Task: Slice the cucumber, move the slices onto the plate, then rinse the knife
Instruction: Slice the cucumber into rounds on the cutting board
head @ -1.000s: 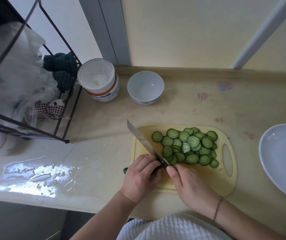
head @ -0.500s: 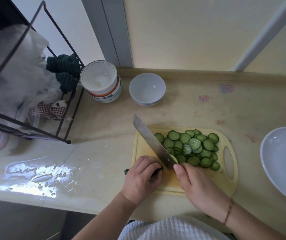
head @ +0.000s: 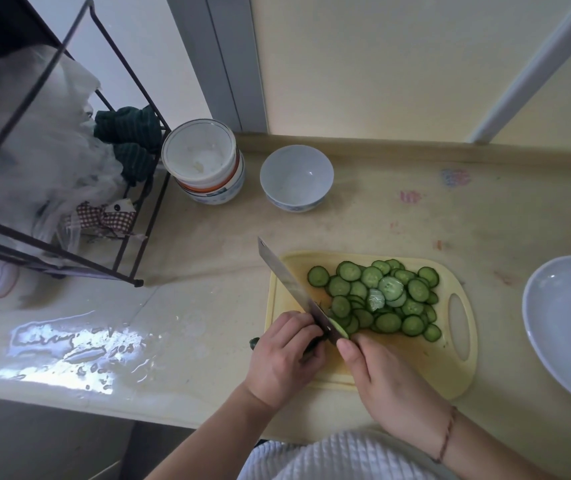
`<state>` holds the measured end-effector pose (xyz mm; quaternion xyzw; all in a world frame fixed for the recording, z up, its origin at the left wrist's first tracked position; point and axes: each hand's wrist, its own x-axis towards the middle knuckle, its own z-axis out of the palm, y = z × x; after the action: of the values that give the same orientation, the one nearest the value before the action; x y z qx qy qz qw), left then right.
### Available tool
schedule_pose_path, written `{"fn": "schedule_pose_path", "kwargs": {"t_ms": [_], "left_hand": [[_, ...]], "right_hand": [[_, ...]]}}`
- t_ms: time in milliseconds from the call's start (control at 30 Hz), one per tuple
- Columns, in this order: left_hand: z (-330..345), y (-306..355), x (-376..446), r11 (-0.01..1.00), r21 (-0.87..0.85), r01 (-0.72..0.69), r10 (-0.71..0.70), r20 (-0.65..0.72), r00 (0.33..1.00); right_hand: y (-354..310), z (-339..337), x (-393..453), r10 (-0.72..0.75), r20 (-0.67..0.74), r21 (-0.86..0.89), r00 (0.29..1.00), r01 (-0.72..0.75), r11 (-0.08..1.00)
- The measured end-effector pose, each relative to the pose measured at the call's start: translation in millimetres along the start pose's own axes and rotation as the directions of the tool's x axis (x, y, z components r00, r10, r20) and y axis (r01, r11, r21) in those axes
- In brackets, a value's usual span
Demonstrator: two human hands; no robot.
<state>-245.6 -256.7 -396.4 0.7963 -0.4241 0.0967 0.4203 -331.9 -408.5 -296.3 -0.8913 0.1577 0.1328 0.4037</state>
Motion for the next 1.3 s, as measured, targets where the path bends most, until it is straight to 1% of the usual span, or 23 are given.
{"fn": "schedule_pose_path", "kwargs": {"t_ms": [200,300,467,567,633,700,767,833,867,933,1000,1067,1167,1300], "left_hand": [[0,1,-1,1.000,-0.015,0.014,-0.014,0.004,1.000],[0,-1,-2,1.000,-0.003,0.013,-0.012,0.010,1.000],[-1,0,-2,0.999,0.035,-0.003,0.002,0.025,1.000],[-2,2,-1,0.999,0.051,0.002,-0.003,0.033,0.999],[-3,4,1,0.999,0.040,0.015,-0.017,0.048,0.999],[-7,5,2,0.999,0.035,0.025,-0.027,0.063,0.998],[-12,4,3,0.997,0.079,-0.011,0.004,0.087,0.996],[-17,6,5,0.981,0.150,-0.126,0.112,0.100,0.989],[-20,10,6,0.970,0.158,-0.187,0.173,0.097,0.980],[-24,23,12,0.949,0.111,-0.295,0.287,0.085,0.954],[-26,37,19,0.925,0.055,-0.375,0.370,0.082,0.925],[-25,46,29,0.920,0.062,-0.388,0.383,0.077,0.920],[-19,47,45,0.932,0.120,-0.343,0.337,0.063,0.939],[-11,37,55,0.940,0.086,-0.331,0.318,0.136,0.938]], "right_hand": [[9,18,17,-0.022,-0.021,0.002,1.000,0.022,1.000],[12,17,22,-0.022,-0.029,0.001,0.999,0.022,1.000],[22,-2,25,0.050,-0.037,0.039,0.998,-0.048,0.998],[23,-10,24,0.080,-0.010,0.065,0.997,-0.080,0.995],[19,-15,20,0.074,0.034,0.080,0.997,-0.076,0.994],[13,-23,15,0.050,0.047,0.085,0.998,-0.054,0.995],[10,-36,9,0.013,0.023,0.013,1.000,-0.013,1.000],[9,-48,5,-0.024,-0.021,-0.138,1.000,0.020,0.990],[9,-53,4,-0.049,-0.042,-0.221,0.998,0.039,0.975],[11,-57,2,-0.096,-0.066,-0.359,0.993,0.066,0.931],[15,-58,0,-0.109,-0.077,-0.424,0.991,0.066,0.903],[20,-56,-3,-0.101,-0.073,-0.445,0.992,0.058,0.894],[24,-53,-7,-0.079,-0.064,-0.444,0.995,0.042,0.895],[26,-55,-7,-0.084,-0.096,-0.443,0.992,0.033,0.896]]}}
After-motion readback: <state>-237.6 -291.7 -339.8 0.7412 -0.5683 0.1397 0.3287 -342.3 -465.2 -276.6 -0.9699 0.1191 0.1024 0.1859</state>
